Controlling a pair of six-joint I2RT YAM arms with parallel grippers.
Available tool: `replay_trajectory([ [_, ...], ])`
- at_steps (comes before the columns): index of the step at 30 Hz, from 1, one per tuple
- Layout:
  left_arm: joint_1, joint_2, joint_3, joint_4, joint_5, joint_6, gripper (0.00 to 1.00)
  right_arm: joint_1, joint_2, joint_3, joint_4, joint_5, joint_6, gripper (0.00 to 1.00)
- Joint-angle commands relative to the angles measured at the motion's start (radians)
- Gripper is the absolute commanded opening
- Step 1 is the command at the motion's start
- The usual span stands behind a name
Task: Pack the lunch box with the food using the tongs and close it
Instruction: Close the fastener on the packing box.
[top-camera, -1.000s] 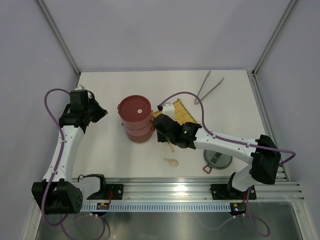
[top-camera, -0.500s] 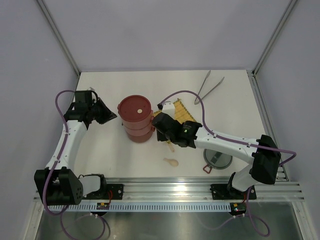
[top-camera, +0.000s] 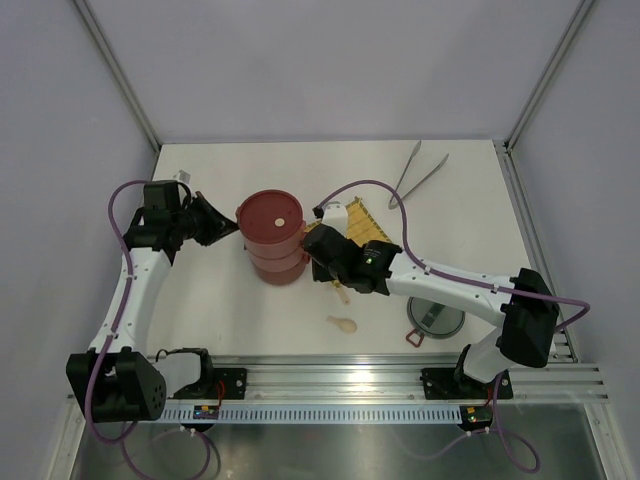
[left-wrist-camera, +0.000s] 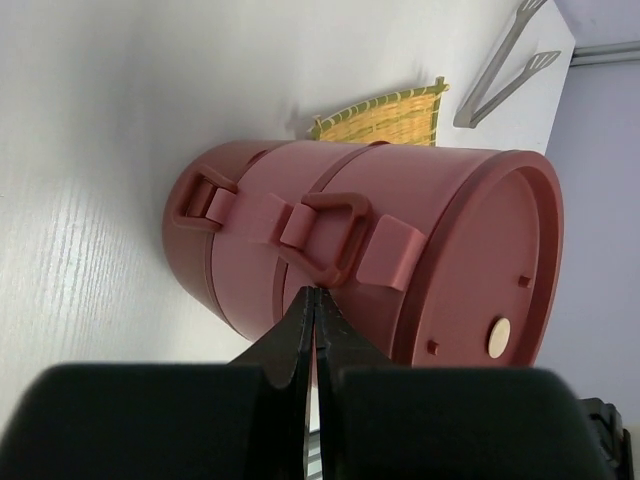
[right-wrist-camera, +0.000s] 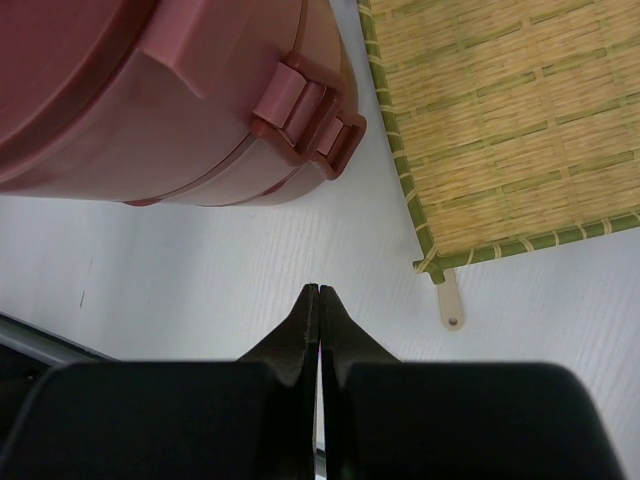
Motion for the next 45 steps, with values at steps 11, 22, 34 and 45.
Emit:
replay_trajectory([
  [11,0.000,0.043,-0.009,0.155,0.015,-0.027,0.00,-0.007,0.012,0.048,-0.023,0.010,0.007,0.00],
  [22,0.000,0.070,-0.021,0.220,-0.082,-0.073,0.00,-0.008,0.015,0.051,-0.037,0.005,0.008,0.00],
  [34,0.001,0.020,-0.033,0.197,-0.209,-0.018,0.00,-0.007,0.064,0.215,-0.081,0.004,-0.042,0.18],
  [45,0.020,0.028,0.016,0.132,-0.202,-0.001,0.00,-0.030,0.346,0.734,-0.283,0.107,-0.260,0.48],
])
